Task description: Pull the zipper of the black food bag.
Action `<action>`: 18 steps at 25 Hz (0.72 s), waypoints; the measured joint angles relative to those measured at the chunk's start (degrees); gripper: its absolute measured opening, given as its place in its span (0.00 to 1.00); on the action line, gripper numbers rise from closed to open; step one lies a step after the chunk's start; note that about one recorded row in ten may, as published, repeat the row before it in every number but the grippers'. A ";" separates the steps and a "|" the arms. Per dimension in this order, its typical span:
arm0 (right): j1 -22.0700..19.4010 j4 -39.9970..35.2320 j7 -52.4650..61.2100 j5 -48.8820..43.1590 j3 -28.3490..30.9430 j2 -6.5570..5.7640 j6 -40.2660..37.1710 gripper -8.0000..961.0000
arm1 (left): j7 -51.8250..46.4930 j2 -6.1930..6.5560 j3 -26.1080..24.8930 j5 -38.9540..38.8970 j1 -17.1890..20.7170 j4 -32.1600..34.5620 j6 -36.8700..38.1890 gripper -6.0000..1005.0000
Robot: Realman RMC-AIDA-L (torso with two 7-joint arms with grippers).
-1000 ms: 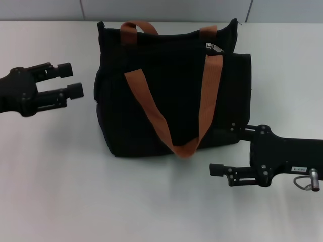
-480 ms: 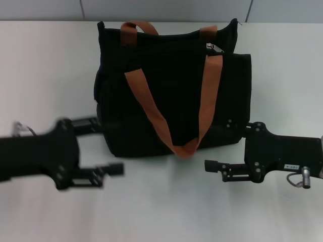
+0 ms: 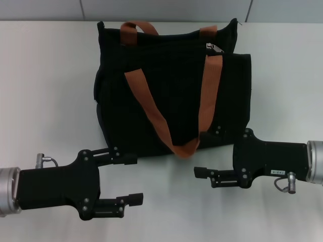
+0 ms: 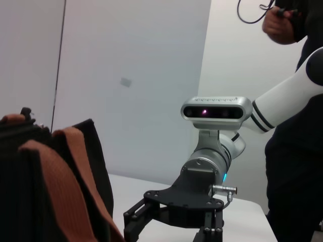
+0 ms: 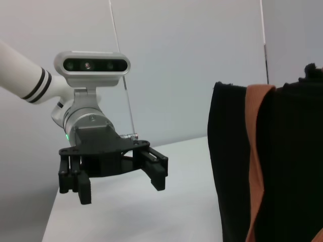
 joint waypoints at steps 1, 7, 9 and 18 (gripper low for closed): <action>0.11 0.06 -0.01 -0.01 -0.27 0.00 0.23 0.85 | 0.07 0.01 0.01 0.00 0.16 -0.01 -0.12 0.77; 0.57 0.12 -0.02 -0.06 -0.65 0.03 0.35 0.85 | 0.17 0.08 0.06 0.03 0.31 -0.05 -1.31 0.77; 0.62 0.13 -0.02 -0.07 -0.65 0.03 0.35 0.85 | 0.17 0.08 0.07 0.05 0.31 -0.06 -1.46 0.77; 0.81 0.05 -0.02 -0.08 -2.31 0.03 0.07 0.85 | -0.69 -0.11 0.15 0.68 -0.13 -0.09 -3.27 0.77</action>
